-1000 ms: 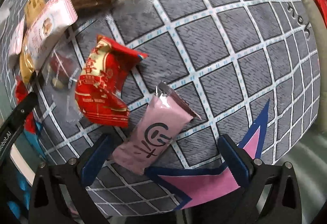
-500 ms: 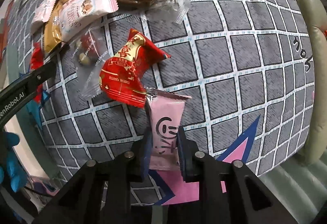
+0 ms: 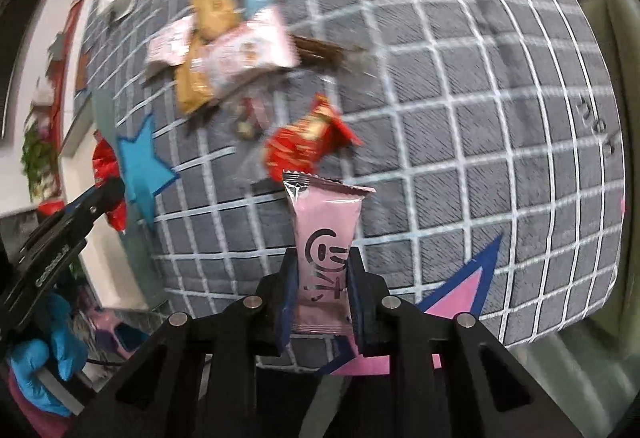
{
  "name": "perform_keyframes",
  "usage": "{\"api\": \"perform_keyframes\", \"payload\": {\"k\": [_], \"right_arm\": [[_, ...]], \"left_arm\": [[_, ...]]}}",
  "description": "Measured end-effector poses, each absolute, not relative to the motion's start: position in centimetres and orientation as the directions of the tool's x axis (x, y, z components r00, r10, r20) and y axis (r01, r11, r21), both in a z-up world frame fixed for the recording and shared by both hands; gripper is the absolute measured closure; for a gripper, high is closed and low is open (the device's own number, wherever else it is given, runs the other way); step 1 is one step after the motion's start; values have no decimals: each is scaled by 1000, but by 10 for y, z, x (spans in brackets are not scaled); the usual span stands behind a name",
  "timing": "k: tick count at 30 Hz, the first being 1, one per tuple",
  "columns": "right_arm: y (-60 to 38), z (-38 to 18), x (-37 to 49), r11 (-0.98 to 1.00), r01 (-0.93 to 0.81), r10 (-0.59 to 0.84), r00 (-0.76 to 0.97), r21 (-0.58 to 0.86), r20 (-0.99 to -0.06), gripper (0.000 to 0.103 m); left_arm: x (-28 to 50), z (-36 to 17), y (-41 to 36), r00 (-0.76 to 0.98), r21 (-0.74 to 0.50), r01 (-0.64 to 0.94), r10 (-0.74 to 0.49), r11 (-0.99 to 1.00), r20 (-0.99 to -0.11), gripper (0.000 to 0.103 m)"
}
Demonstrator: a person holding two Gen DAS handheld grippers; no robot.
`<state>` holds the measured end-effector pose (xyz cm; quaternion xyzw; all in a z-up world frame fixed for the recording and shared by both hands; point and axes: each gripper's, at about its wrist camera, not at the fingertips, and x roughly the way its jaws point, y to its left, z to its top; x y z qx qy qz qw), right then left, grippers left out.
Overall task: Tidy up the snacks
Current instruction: 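Carry both snacks over the white tray and open both tools to drop them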
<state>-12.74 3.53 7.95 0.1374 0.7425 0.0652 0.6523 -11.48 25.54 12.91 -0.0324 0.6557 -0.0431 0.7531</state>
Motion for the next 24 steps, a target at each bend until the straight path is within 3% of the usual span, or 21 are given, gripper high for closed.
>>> {"api": "perform_keyframes", "payload": {"k": [11,19,21,23,24], "right_arm": [[195,114,-102,874,-257,386,-147,412,-911,79],[288,93,-114,815,-412,339,-233,408,-912,79],[295,89,-116,814,-436,307,-238,384,-922,79],[300,85,-117,811,-454,282,-249,369,-927,79],[301,84,-117,810,-458,275,-252,365,-928,78]], "left_arm": [[-174,127,371,130,34,-251,68,967,-989,81],[-201,105,398,87,61,-326,94,944,-992,79],[-203,105,400,95,58,-326,94,944,-991,68],[-207,108,402,111,53,-343,96,938,-989,27],[-208,111,404,124,55,-352,105,934,-987,22]]}}
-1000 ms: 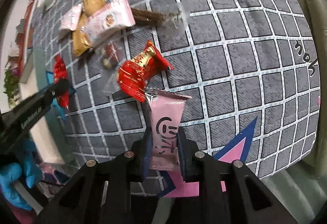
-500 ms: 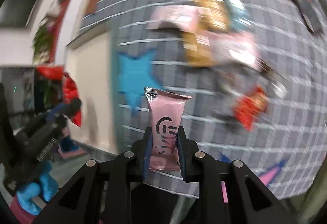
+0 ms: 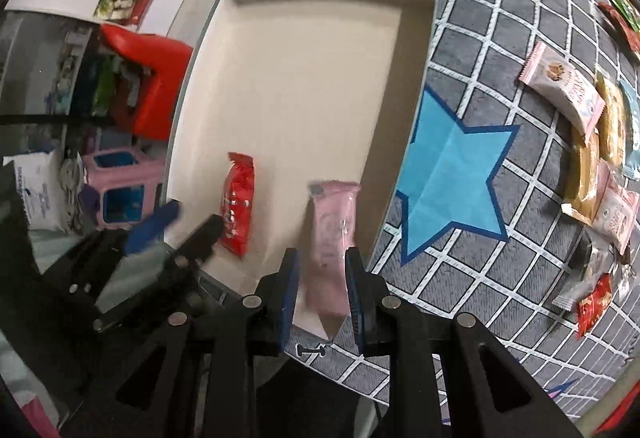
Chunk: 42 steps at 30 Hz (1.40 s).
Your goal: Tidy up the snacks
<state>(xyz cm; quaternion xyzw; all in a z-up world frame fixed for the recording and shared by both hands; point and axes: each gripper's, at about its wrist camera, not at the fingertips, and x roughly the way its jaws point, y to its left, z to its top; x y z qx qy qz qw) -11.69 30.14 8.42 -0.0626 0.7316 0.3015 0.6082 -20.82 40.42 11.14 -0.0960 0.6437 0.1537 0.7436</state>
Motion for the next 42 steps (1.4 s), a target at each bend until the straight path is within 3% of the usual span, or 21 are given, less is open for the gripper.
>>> {"api": "perform_keyframes", "payload": {"k": [1,3,4,5,8,9,10,18,42], "right_arm": [[302,83,-116,811,-465,263,-252,355,-931,78],[301,86,-112,815,-468,251,-244,341,-937,60],[298,89,-111,818,-472,244,-234,329,-941,36],[298,95,-112,820,-476,238,-220,317,-946,28],[295,113,-108,817,-494,232,-190,297,-954,24],[293,118,-108,819,-500,217,-183,281,-959,17],[301,119,-111,822,-503,206,-172,266,-963,0],[294,135,-111,847,-491,168,-111,201,-980,0],[303,146,-107,844,-491,192,-99,216,-976,0]], "left_arm": [[-209,114,405,129,70,-355,123,932,-984,21],[-210,117,407,124,61,-349,110,935,-986,19],[-210,119,409,124,49,-348,97,936,-987,17],[-211,122,409,124,48,-348,97,936,-988,16],[-210,129,407,117,52,-325,94,944,-989,15],[-210,131,406,115,53,-318,94,947,-989,15],[-210,135,405,117,48,-306,87,951,-989,15],[-212,154,399,114,76,-301,114,951,-987,15],[-205,166,397,106,153,-294,191,943,-976,15]]}}
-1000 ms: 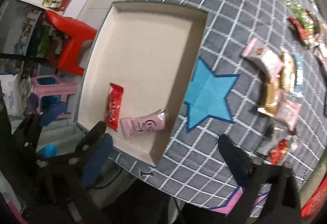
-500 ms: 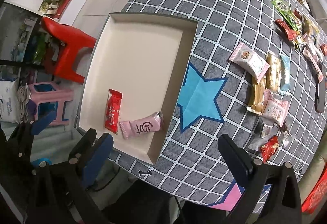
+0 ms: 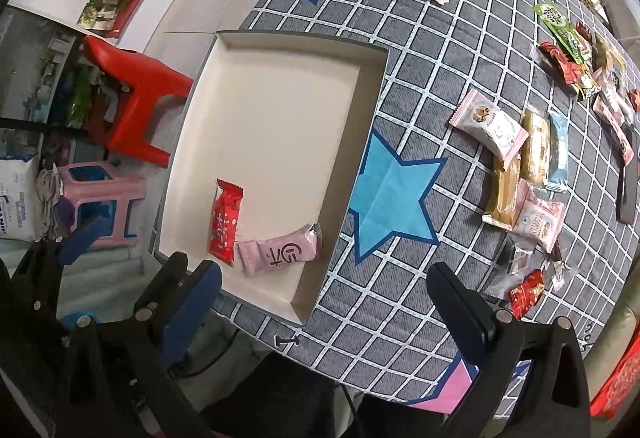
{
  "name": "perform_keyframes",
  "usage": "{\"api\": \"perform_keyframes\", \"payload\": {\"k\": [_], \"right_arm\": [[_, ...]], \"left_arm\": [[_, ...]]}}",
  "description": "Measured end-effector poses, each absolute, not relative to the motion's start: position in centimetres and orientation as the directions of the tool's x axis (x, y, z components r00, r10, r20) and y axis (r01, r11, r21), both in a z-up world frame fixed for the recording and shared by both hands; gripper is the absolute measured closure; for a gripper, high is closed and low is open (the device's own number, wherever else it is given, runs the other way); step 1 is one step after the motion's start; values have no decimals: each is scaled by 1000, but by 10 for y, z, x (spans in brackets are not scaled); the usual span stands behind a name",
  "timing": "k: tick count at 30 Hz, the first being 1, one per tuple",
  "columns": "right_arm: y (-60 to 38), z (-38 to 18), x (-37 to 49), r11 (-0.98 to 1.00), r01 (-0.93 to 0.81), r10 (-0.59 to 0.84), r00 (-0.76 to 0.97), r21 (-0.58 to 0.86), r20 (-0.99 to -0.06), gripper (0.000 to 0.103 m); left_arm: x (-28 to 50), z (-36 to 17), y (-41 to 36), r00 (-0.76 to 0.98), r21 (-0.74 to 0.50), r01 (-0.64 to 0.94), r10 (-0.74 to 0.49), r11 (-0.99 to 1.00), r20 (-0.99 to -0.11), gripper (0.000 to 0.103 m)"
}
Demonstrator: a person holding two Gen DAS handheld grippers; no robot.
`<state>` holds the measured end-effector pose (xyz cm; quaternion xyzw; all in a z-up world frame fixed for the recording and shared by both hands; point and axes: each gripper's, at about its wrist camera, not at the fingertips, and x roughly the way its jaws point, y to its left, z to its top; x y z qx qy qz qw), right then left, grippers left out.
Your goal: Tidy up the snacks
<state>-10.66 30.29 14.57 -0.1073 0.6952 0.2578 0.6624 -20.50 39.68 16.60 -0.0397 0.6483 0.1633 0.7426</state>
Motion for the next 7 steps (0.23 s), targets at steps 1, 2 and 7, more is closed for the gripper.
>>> {"api": "perform_keyframes", "payload": {"k": [1,2,7], "right_arm": [[303,146,-107,844,-491,192,-100,216,-976,0],[303,146,-107,844,-491,192,-100,216,-976,0],[302,146,-106,844,-490,194,-99,218,-976,0]], "left_arm": [[-205,166,397,105,153,-294,191,943,-976,15],[-205,166,397,104,154,-295,192,943,-976,15],[-207,170,397,141,143,-307,194,941,-971,15]]}}
